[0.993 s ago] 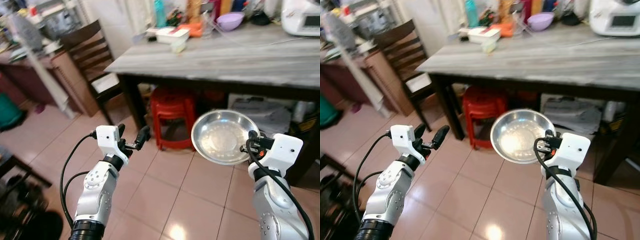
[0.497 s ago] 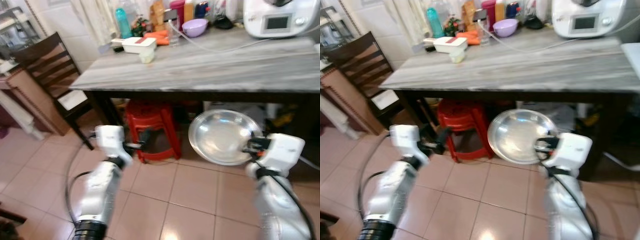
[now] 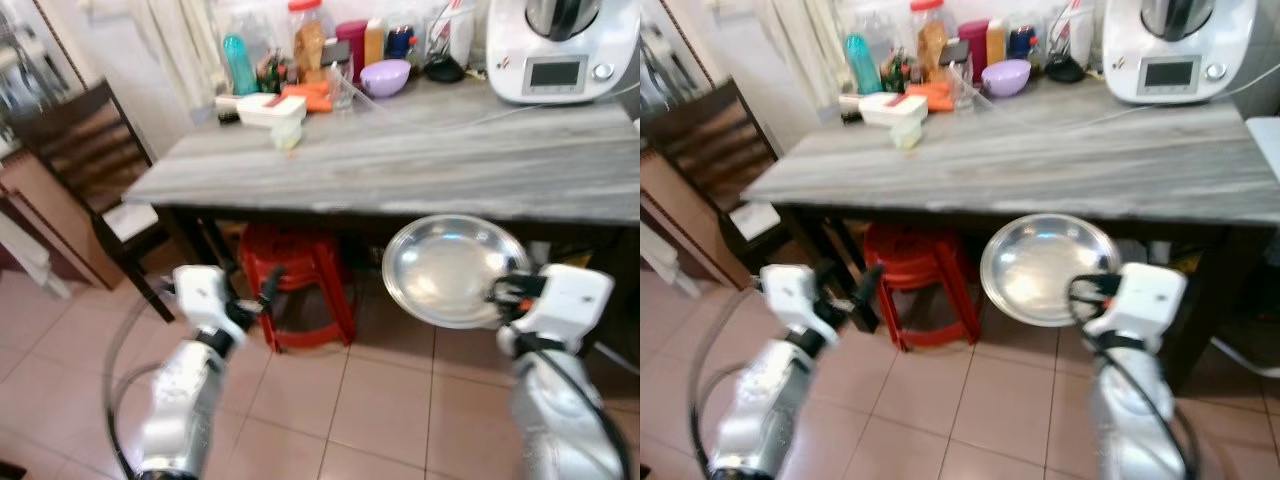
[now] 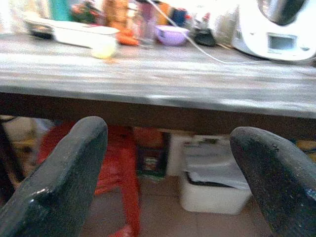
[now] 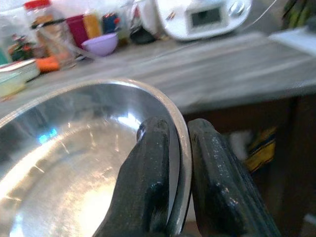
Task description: Setting the table
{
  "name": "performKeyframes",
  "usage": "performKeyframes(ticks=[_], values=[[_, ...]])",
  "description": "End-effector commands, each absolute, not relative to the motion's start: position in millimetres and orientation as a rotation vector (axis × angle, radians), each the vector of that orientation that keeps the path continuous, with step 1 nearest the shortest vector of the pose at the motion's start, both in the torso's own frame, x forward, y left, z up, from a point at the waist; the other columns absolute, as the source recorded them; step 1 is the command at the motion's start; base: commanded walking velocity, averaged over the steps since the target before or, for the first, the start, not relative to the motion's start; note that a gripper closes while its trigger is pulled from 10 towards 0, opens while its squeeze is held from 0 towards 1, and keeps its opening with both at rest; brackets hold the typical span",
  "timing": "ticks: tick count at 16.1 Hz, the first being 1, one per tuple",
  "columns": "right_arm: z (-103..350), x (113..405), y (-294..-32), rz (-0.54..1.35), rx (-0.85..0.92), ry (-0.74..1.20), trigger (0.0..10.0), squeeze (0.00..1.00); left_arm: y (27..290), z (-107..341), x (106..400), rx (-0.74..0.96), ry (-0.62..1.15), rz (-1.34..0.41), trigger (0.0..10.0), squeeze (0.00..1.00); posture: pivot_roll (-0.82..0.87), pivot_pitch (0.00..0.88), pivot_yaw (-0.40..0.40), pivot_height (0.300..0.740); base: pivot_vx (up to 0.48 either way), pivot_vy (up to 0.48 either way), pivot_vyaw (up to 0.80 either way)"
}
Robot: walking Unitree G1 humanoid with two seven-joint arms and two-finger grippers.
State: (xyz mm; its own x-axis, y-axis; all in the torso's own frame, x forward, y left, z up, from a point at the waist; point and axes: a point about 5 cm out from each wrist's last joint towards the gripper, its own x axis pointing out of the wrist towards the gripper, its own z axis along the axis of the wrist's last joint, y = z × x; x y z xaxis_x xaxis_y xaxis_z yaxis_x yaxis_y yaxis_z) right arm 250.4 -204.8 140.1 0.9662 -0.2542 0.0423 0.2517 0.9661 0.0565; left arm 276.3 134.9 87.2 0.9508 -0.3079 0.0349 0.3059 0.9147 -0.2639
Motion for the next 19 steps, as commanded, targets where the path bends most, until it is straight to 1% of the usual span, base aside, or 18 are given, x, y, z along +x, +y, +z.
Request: performKeyframes(ticks=[1,8,12,15,19], values=[[149,253,-197,-0.238,0.066,-0.090,10.0,0.00,148,91,275,-0.232,-0.004,-0.291,10.0,0.00,-0.11,0.000,0.158,0.740,0.398,0.000,-0.45],[150,253,-200,-0.249,0.057,-0.091,10.0,0.00,141,90,276,-0.242,0.002,-0.312,10.0,0.00,-0.13,0.000,0.157,0.740,0.402,0.000,-0.71],[149,253,-200,-0.252,0.054,-0.092,10.0,0.00,138,91,279,-0.245,0.004,-0.328,10.0,0.00,-0.13,0.000,0.165,0.740,0.412,0.000,0.00],[149,254,-200,-0.254,0.059,-0.090,10.0,0.00,137,92,279,-0.245,0.004,-0.334,10.0,0.00,-0.13,0.000,0.166,0.740,0.409,0.000,0.42],[146,254,-199,-0.241,0.075,-0.075,10.0,0.00,136,91,279,-0.235,0.012,-0.339,10.0,0.00,-0.13,0.000,0.166,0.740,0.391,0.000,0.00]])
